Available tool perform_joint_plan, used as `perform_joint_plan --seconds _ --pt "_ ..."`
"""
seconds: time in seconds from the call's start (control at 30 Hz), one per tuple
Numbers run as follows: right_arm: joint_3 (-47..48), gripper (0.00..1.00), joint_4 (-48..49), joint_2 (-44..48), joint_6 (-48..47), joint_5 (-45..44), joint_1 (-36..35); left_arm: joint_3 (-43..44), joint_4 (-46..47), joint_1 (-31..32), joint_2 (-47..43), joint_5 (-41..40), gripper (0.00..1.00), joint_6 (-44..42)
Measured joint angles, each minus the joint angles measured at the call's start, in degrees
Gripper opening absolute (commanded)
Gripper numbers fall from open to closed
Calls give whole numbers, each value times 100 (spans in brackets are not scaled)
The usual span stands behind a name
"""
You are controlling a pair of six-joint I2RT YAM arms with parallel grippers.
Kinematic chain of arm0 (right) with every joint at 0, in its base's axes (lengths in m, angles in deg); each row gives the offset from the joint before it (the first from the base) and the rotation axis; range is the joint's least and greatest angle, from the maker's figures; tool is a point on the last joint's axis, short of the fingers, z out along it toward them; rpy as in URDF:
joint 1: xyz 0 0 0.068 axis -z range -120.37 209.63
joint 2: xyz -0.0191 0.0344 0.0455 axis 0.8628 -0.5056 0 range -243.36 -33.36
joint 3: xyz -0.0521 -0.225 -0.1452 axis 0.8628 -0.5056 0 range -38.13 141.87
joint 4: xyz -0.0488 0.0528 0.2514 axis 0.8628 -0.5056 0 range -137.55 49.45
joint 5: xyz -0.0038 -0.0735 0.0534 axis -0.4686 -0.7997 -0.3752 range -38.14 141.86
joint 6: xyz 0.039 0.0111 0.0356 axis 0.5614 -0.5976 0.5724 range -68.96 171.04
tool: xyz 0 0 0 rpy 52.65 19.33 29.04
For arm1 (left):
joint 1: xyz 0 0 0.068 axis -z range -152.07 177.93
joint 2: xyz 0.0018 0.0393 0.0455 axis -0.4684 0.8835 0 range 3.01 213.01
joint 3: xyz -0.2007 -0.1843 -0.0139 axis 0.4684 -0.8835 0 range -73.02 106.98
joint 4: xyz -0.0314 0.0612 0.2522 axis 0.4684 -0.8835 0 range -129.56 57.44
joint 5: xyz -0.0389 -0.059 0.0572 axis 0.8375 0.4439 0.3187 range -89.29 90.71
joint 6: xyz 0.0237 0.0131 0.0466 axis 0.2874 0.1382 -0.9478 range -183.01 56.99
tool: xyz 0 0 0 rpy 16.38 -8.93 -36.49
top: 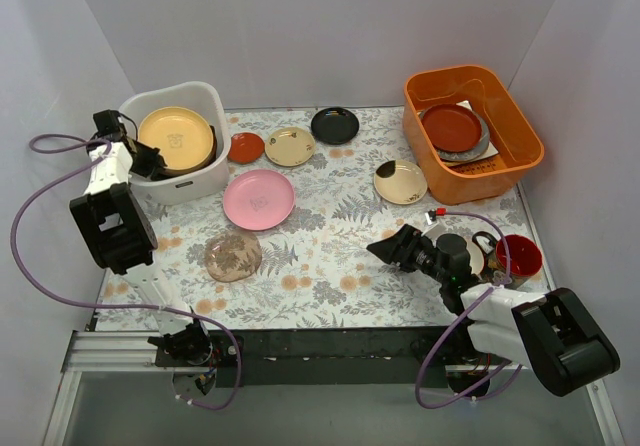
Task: Place the plates into the plastic bin on the countertop
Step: Place the plate in the plastic bin.
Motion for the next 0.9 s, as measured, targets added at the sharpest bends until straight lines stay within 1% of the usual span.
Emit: perform_joint_plan --seconds 0.13,0.37,0.4,0.47,0.5,0.57,0.77,0.87,0.9 --pt "0 91 -28 87 -37 -15 0 166 -39 0 166 -50 0 -52" --pt "0 91 -162 109 -129 -22 0 181 -55 0 240 -66 1 -114" --pt "0 91 -184 109 -131 -22 0 181 -55 0 240 -61 4 -133" --pt "0 92 -212 109 -140 -22 0 181 -57 0 251 -48 9 -155" --pt "0 92 -234 111 -144 -24 0 199 -59 0 278 -24 14 -170" --pt "0 92 -284 122 -146 -31 0 289 -72 0 376 24 18 -197" --pt "0 92 -372 245 -181 -85 0 688 -83 13 619 254 35 -232" --pt "0 93 -398 267 -199 -85 0 734 -90 11 614 326 48 -234" --pt "0 93 -413 267 -208 -83 0 730 -42 17 592 354 50 -221"
